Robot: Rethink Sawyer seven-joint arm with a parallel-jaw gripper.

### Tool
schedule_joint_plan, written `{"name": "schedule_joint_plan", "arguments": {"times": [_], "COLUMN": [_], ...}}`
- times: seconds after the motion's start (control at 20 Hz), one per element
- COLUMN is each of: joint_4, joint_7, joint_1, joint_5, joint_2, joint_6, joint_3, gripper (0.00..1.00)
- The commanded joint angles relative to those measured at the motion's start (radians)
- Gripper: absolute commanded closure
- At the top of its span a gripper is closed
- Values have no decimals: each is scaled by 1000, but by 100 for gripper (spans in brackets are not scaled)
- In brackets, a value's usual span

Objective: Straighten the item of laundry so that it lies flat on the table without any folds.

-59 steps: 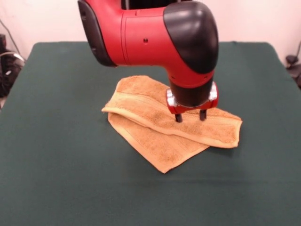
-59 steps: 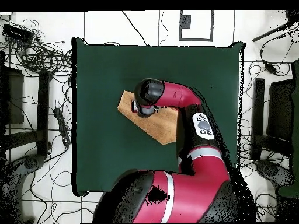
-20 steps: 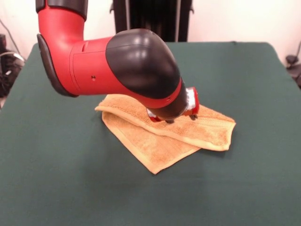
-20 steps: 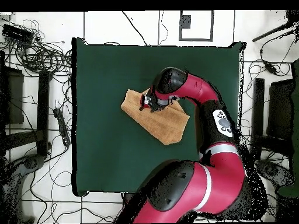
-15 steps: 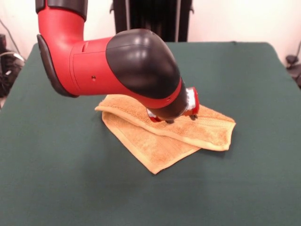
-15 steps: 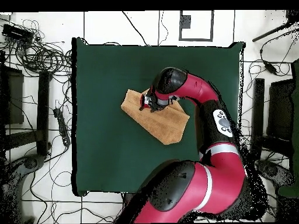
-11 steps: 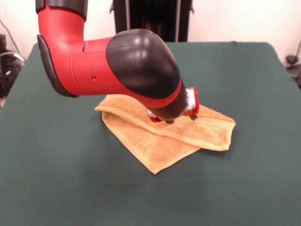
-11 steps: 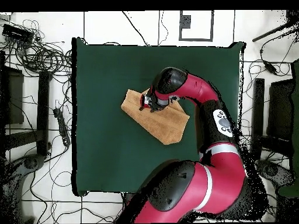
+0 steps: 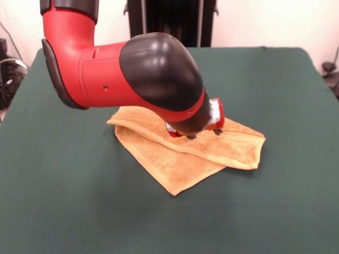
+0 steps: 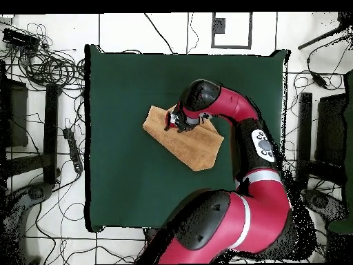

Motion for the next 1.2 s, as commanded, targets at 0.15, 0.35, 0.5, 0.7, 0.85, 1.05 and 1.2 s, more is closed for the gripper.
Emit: {"name": "schedule_joint_plan", "arguments": {"times": [0.15,0.35,0.5,0.7,0.85,1.05,1.2], "joint_4": [-22,-19,-10,1,-6,8,9], "joint_7": [-106,-98,-92,-87,-88,-84,-80], "joint_1": [5,5,5,3,2,-7,-8], "joint_5": [-207,-206,-209,-209,-202,-197,-200], "joint_2": [145,145,142,139,143,142,143], "joint_6": [-283,-291,-301,-317,-298,-308,-302], "joint_3": [-49,-49,-52,-52,-50,-42,-38], "gripper": [0,0,0,0,0,100,100]}}
